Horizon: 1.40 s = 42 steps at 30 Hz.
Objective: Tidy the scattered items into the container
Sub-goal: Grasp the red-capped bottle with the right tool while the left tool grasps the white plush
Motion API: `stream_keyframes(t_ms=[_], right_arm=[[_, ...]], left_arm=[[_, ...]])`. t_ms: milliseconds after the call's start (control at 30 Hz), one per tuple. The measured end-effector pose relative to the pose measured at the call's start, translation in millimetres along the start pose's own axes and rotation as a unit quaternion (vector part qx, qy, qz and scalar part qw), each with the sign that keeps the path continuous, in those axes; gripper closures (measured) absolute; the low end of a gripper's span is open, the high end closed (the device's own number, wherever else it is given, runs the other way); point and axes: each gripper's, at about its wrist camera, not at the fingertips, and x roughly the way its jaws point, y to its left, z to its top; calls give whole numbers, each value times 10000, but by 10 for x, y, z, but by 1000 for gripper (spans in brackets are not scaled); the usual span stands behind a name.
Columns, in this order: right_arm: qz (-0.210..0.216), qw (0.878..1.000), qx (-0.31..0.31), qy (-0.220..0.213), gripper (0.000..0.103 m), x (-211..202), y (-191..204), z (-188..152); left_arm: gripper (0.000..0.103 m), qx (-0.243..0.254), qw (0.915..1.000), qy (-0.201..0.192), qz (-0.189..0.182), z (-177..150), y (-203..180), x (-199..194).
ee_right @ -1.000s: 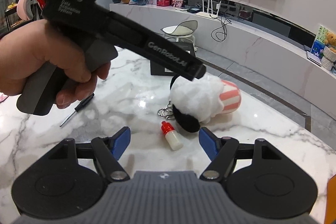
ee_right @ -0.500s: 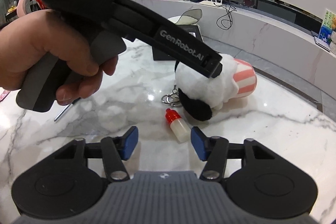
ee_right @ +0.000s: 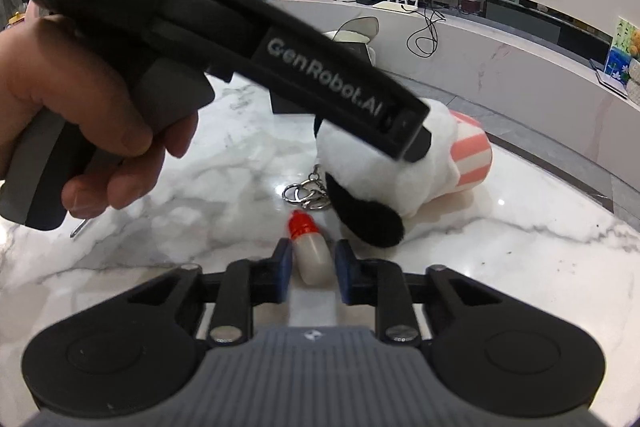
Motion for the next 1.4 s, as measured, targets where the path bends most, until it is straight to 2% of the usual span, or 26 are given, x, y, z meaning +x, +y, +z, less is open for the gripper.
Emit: stream_keyframes(t_ms=[67, 167, 333, 433, 633, 967, 1133, 1233, 1267, 1300, 1400], right_arm=[[-53, 9999, -130, 65, 82, -68, -1, -37], [-240, 9992, -273, 184, 83, -195, -49, -112], [-621, 9974, 157, 336, 83, -463, -347, -267], [-819, 9952, 425, 339, 83, -601, -520, -356], [-1115, 9907, 707, 332, 83, -723, -720, -451], [-1063, 9903, 757, 470, 83, -724, -654, -541], [-992, 9913, 687, 529, 82, -789, -488, -614], [-1009, 9917, 584, 550, 75, -795, -403, -632], [-1019, 9917, 548, 556, 68, -796, -374, -637], [-1030, 9918, 511, 561, 61, -797, -345, -641], [-1062, 9919, 401, 579, 53, -799, -257, -655]], left_arm=[[5, 29, 10000, 62, -53, -17, -24, 10], [5, 93, 9998, 122, -95, -43, -64, 17], [7, 175, 9996, 176, -94, -63, -91, 25], [13, 221, 9995, 199, -78, -77, -143, 12], [17, 371, 9986, 373, -38, -86, -265, -33], [18, 660, 9953, 644, -297, -335, -555, -302], [17, 568, 9907, 1095, -577, -485, -708, -542], [12, 680, 9851, 1379, -773, -594, -819, -682], [12, 739, 9835, 1435, -823, -634, -858, -728], [11, 825, 9844, 1326, -806, -676, -896, -783], [10, 1094, 9862, 1040, -675, -740, -1017, -900]])
